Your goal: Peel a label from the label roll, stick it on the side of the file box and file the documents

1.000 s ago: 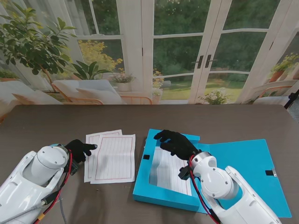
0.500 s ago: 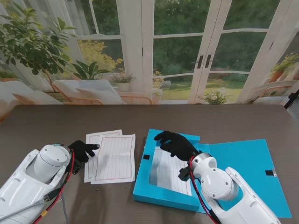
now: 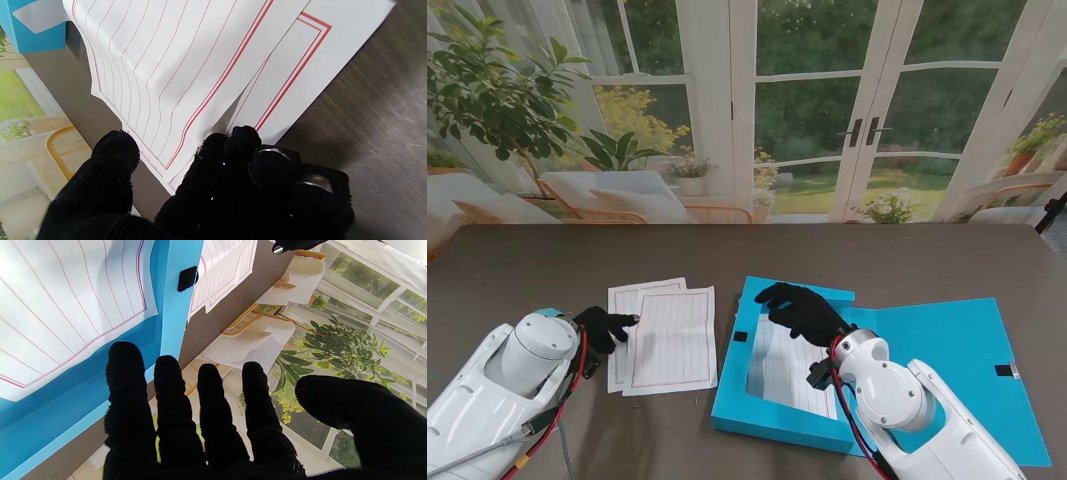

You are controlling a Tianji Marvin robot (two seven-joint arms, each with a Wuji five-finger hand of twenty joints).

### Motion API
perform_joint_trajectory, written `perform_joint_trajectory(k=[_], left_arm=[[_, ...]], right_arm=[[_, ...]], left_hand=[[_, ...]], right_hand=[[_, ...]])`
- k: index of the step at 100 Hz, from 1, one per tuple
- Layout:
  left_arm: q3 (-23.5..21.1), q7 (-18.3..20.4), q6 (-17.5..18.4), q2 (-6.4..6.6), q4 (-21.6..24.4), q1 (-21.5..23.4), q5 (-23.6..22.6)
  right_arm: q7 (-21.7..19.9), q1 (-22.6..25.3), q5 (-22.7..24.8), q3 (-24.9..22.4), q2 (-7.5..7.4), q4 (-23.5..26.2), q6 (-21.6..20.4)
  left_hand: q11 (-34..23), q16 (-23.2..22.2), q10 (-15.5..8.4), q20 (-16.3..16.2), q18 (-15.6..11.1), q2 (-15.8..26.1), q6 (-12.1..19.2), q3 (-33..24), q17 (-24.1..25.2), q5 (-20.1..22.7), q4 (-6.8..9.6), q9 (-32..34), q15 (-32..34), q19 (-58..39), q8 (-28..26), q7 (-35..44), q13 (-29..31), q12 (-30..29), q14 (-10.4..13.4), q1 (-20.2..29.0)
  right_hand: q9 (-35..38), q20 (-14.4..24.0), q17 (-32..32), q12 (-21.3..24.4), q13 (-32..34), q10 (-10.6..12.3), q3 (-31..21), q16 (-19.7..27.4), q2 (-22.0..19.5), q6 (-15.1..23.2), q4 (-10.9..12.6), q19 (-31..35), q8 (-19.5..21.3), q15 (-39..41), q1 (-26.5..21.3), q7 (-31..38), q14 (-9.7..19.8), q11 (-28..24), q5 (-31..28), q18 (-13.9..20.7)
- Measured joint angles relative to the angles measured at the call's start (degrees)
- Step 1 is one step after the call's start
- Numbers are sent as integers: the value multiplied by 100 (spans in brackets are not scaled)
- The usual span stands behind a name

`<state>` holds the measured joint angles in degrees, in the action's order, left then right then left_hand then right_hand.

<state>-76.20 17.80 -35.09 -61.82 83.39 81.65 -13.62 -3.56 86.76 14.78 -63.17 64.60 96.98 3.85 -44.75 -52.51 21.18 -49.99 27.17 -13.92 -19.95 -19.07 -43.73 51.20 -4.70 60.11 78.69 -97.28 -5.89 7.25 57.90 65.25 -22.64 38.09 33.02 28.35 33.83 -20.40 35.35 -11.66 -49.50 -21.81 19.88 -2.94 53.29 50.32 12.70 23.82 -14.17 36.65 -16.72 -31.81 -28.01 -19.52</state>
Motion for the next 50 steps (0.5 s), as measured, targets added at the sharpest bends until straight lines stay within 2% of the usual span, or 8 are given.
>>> perform_joint_trajectory(k=[26, 33, 50], left_arm=[[-41, -102, -53, -18, 122, 112, 170], [-62, -134, -49, -38, 124, 132, 256], [-257, -525, -43, -171, 176, 260, 799]], right_arm=[[6, 15, -23, 5, 9, 16, 27], [3, 55, -22, -24, 9, 63, 50], [11, 101, -21, -37, 9, 107, 99]], left_hand=[[0, 9, -1, 3, -4, 0, -25, 1, 0, 0, 0, 0, 3, 0, -67, 54, 0, 0, 3, 0], [0, 9, -1, 3, -7, 0, 13, 1, 2, 51, 0, 0, 3, 0, -141, 172, 0, 0, 4, 1], [0, 10, -3, 5, -15, -4, 159, 2, 130, 62, 53, -9, 3, 0, -321, 473, -70, 0, -2, 65]], right_hand=[[1, 15, 0, 0, 0, 0, 0, 0, 0, -1, 0, -3, 0, 0, 0, 0, 0, 0, -2, -1], [1, 121, 0, 0, 0, 0, 0, 0, 0, -5, 0, -3, 0, 0, 0, 0, 0, 0, -4, -1], [1, 125, 0, 0, 0, 0, 0, 0, 0, -40, 0, -4, 0, -1, -3, 0, 0, 0, -7, -1]])
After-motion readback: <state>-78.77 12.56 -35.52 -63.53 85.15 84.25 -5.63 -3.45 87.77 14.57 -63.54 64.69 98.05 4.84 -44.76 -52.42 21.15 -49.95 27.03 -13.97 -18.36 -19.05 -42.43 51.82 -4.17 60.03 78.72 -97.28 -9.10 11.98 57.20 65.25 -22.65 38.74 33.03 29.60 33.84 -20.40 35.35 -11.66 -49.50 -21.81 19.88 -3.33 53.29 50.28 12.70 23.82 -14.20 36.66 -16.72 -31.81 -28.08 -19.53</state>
